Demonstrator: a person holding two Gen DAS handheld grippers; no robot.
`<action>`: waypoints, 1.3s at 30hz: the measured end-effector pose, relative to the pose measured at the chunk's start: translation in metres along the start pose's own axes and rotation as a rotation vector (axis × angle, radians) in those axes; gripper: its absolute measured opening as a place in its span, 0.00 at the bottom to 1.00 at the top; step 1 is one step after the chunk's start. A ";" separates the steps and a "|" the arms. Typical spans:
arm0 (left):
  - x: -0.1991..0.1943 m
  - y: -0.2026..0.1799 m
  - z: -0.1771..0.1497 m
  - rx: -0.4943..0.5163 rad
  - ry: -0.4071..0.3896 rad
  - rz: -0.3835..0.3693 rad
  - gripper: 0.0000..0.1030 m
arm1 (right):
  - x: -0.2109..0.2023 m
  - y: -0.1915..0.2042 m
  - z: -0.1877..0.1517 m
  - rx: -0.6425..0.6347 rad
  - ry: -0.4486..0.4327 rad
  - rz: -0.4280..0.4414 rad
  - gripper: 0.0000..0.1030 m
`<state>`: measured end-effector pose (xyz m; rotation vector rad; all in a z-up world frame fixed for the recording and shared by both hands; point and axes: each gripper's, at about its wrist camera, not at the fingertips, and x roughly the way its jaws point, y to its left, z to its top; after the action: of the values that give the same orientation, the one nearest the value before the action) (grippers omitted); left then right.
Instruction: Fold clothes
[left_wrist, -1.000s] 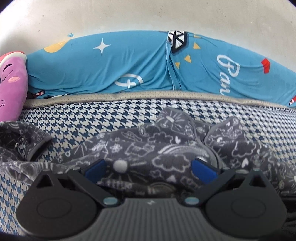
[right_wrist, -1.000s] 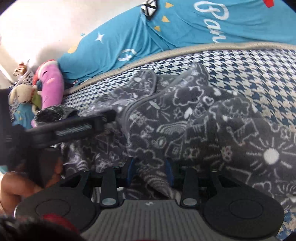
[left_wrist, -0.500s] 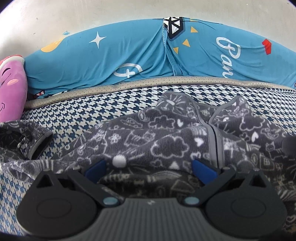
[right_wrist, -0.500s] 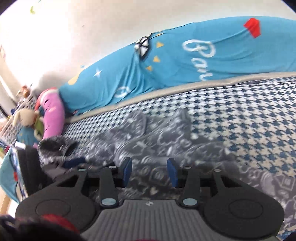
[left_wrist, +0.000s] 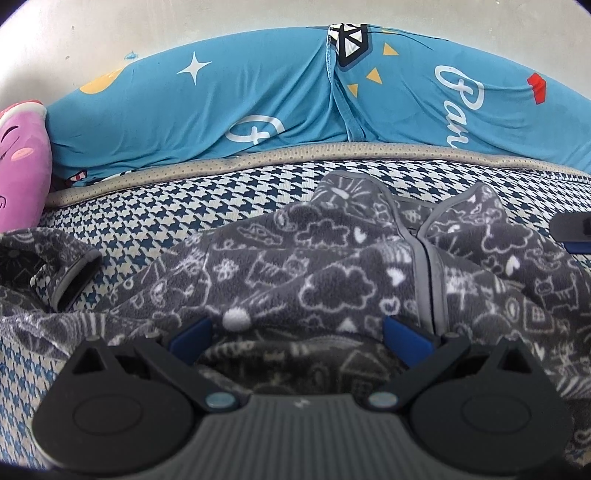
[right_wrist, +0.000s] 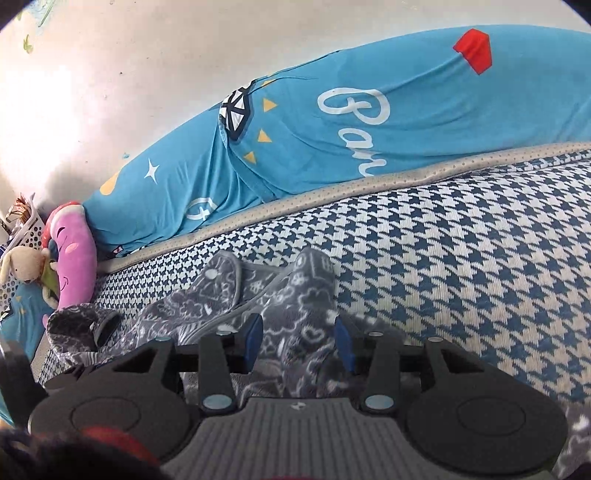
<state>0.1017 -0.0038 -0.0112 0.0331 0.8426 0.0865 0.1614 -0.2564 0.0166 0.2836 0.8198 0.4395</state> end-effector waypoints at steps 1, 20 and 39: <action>0.000 0.001 0.000 -0.004 0.003 -0.004 1.00 | 0.002 -0.002 0.002 0.005 0.004 0.003 0.42; 0.002 0.002 0.000 0.005 0.028 -0.028 1.00 | 0.082 -0.012 0.018 0.042 0.112 0.023 0.61; 0.001 0.001 0.002 -0.005 0.027 -0.031 1.00 | 0.085 0.017 0.015 -0.125 0.024 -0.045 0.17</action>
<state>0.1036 -0.0029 -0.0105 0.0146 0.8700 0.0602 0.2192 -0.2023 -0.0208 0.1444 0.8168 0.4503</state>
